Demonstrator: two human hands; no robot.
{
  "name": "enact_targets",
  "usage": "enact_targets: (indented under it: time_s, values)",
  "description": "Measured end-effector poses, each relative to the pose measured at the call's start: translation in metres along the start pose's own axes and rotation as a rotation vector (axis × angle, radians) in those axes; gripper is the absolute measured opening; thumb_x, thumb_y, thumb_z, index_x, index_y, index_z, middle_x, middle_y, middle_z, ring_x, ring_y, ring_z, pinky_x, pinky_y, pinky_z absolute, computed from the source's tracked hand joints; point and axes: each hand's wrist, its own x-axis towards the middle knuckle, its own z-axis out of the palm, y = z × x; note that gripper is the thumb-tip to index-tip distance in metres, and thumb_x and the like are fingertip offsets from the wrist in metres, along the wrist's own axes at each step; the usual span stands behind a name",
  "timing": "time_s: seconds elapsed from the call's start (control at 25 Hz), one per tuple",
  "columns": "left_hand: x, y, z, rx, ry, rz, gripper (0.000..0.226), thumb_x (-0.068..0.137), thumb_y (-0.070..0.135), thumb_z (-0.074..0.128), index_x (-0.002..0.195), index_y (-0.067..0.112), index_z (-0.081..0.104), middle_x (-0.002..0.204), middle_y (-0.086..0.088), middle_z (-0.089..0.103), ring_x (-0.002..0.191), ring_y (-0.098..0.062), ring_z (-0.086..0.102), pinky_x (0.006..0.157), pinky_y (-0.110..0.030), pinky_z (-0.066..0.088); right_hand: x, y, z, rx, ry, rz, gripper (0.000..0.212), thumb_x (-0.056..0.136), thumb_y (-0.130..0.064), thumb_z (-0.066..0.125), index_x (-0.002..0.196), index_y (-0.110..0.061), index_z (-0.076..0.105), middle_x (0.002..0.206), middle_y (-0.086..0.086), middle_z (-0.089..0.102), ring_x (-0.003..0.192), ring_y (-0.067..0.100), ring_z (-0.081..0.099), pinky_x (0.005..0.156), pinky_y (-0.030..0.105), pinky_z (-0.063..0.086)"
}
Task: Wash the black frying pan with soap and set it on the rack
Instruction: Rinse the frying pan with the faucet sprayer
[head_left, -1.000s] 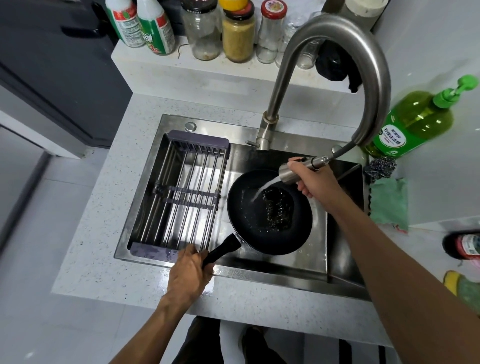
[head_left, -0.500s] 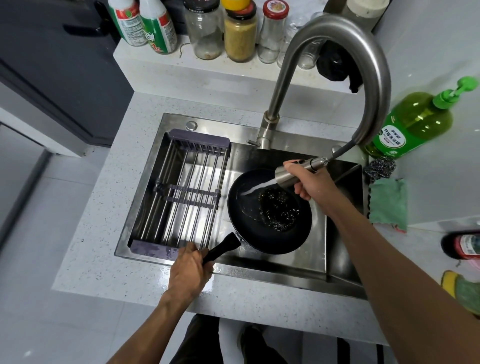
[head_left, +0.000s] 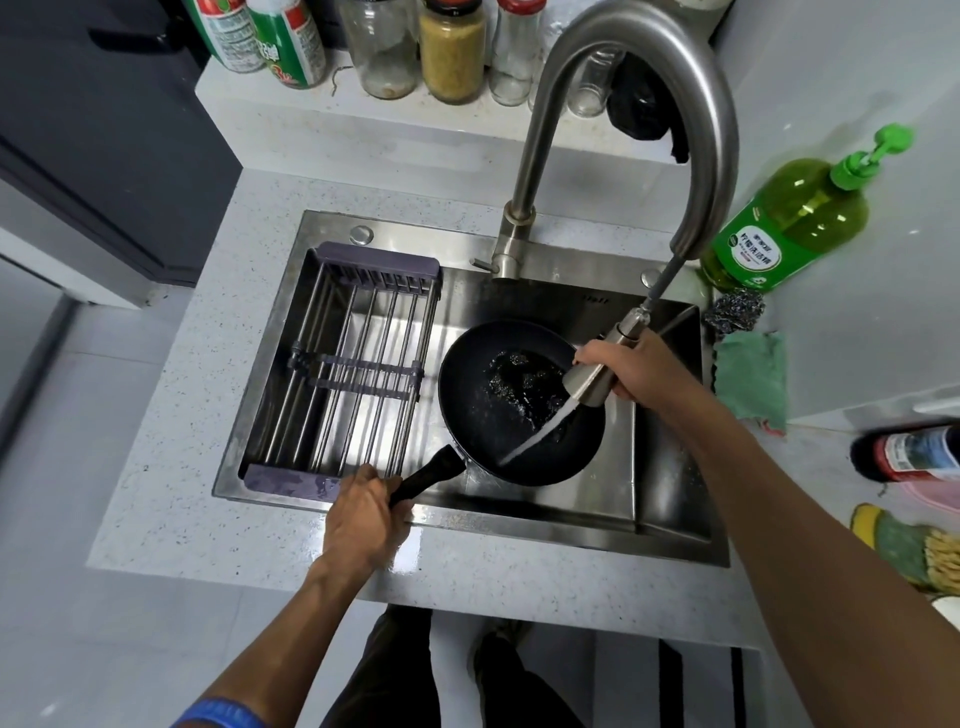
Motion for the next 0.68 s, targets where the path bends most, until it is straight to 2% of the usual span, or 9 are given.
enact_targets:
  time_s: [0.08, 0.12, 0.24, 0.32, 0.4, 0.56, 0.68]
  values:
    - [0.0, 0.0, 0.001, -0.012, 0.006, -0.005, 0.025, 0.091, 0.036, 0.059, 0.109, 0.022, 0.069, 0.092, 0.003, 0.042, 0.089, -0.014, 0.04, 0.069, -0.025, 0.038, -0.001, 0.003, -0.008, -0.049, 0.028, 0.009, 0.034, 0.064, -0.043, 0.072, 0.067, -0.011, 0.061, 0.063, 0.011, 0.048, 0.055, 0.02, 0.047, 0.056, 0.03, 0.037]
    - [0.0, 0.0, 0.001, -0.016, 0.008, -0.008, 0.026, 0.09, 0.036, 0.059, 0.109, 0.022, 0.069, 0.093, 0.003, 0.042, 0.089, -0.014, 0.04, 0.07, -0.025, 0.038, -0.002, 0.004, -0.01, -0.069, 0.037, 0.009, 0.033, 0.063, -0.044, 0.072, 0.066, -0.014, 0.061, 0.062, 0.012, 0.049, 0.054, 0.021, 0.047, 0.056, 0.032, 0.037]
    - [0.0, 0.0, 0.001, -0.007, 0.007, -0.006, 0.025, 0.09, 0.036, 0.06, 0.109, 0.023, 0.069, 0.093, 0.004, 0.041, 0.089, -0.013, 0.037, 0.073, -0.025, 0.038, -0.002, 0.003, -0.007, -0.041, -0.011, 0.011, 0.04, 0.071, -0.044, 0.071, 0.064, -0.007, 0.059, 0.055, 0.017, 0.046, 0.043, 0.019, 0.039, 0.046, 0.026, 0.03]
    - [0.0, 0.0, 0.001, -0.008, 0.01, -0.003, 0.024, 0.091, 0.037, 0.059, 0.108, 0.023, 0.068, 0.094, 0.004, 0.041, 0.09, -0.012, 0.037, 0.073, -0.024, 0.037, 0.001, -0.004, 0.003, -0.021, -0.03, 0.021, 0.047, 0.079, -0.045, 0.07, 0.071, 0.001, 0.066, 0.057, 0.023, 0.054, 0.042, 0.018, 0.042, 0.043, 0.023, 0.031]
    - [0.0, -0.001, 0.001, -0.002, 0.006, 0.002, 0.025, 0.091, 0.037, 0.059, 0.109, 0.022, 0.067, 0.095, 0.003, 0.041, 0.09, -0.012, 0.036, 0.073, -0.023, 0.036, 0.004, -0.015, 0.016, 0.004, -0.016, 0.005, 0.043, 0.085, -0.043, 0.068, 0.079, 0.0, 0.071, 0.058, 0.017, 0.058, 0.043, 0.017, 0.047, 0.044, 0.023, 0.034]
    - [0.001, -0.001, 0.001, -0.001, -0.003, -0.019, 0.024, 0.091, 0.037, 0.058, 0.109, 0.023, 0.067, 0.096, 0.003, 0.04, 0.093, -0.013, 0.035, 0.074, -0.026, 0.041, 0.01, -0.024, 0.037, 0.035, 0.072, -0.087, 0.025, 0.088, -0.04, 0.067, 0.096, -0.017, 0.074, 0.057, 0.007, 0.061, 0.048, 0.014, 0.054, 0.044, 0.023, 0.04]
    - [0.001, -0.001, 0.001, -0.013, -0.021, -0.04, 0.023, 0.09, 0.036, 0.059, 0.108, 0.024, 0.067, 0.094, 0.004, 0.039, 0.091, -0.012, 0.037, 0.069, -0.024, 0.04, 0.014, -0.027, 0.046, 0.072, 0.134, -0.13, 0.014, 0.088, -0.036, 0.069, 0.094, -0.023, 0.07, 0.058, 0.003, 0.062, 0.049, 0.01, 0.056, 0.046, 0.02, 0.043]
